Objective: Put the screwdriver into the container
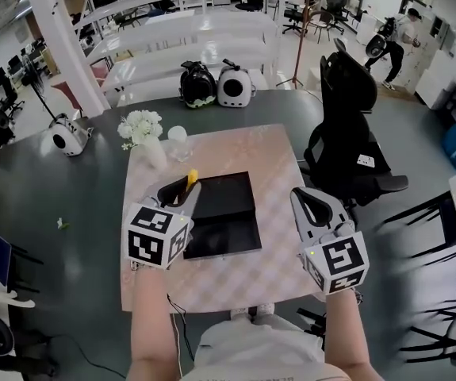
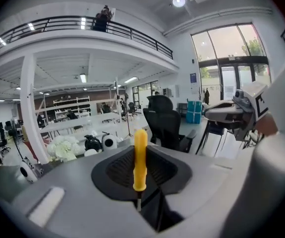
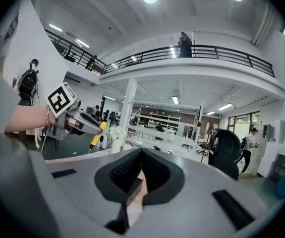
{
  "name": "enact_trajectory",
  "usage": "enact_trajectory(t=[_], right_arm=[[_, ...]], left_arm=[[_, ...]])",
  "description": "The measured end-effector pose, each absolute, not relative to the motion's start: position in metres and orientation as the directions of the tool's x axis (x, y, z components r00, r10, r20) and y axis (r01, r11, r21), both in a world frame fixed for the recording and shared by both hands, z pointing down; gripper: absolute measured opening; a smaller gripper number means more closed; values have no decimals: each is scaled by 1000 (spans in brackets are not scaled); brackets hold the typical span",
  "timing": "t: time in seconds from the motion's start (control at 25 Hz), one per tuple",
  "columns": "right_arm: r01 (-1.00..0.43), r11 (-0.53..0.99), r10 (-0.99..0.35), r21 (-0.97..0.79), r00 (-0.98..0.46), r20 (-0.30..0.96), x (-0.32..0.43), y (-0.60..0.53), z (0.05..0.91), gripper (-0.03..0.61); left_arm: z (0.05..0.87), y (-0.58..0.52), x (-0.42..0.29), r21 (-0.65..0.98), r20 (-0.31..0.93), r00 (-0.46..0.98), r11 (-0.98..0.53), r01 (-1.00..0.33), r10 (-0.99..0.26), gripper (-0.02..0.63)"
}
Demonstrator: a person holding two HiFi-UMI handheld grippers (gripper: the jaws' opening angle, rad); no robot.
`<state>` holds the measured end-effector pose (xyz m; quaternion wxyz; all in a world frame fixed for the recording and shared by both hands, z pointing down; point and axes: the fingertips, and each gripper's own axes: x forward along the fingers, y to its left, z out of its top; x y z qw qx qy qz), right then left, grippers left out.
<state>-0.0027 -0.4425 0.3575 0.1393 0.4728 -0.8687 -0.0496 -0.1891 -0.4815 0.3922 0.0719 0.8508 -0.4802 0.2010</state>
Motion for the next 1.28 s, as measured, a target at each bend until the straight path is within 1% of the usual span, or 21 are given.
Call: enact_trajectory(t=[0.12,0.32,0.52,0.68,0.96,1.12,1.28], right_arm=[[-805,559,-825,199,-514,235,2,-445,377,5],[-808,563,-815,175,-507,281,11,-452,396,5],[-814,559,-814,159,-502,293,15,-458,405,5],[-818,553,-813,158,-488,319,22,-459,413,5],[-832,537,-810,139,-462,361,36,-454,428,5],[-832,536,-807,139,-457,374,38,-451,436,5],[-836,530,-810,139,-451,375,40,-452,436,5]], left_arm=[[429,-485,-173,-17,532,514,-615,-789,-673,75],[490,-481,-145,59,709,557,-751,-657,-432,75],[540,-477,-125,78,802,523,-818,-570,-288,75],[586,-473,-120,115,864,469,-834,-539,-184,75],[654,-459,-111,157,929,367,-852,-499,-44,75],[683,-450,-107,144,959,285,-867,-477,3,77],[700,-454,-113,84,981,193,-881,-466,-9,78]])
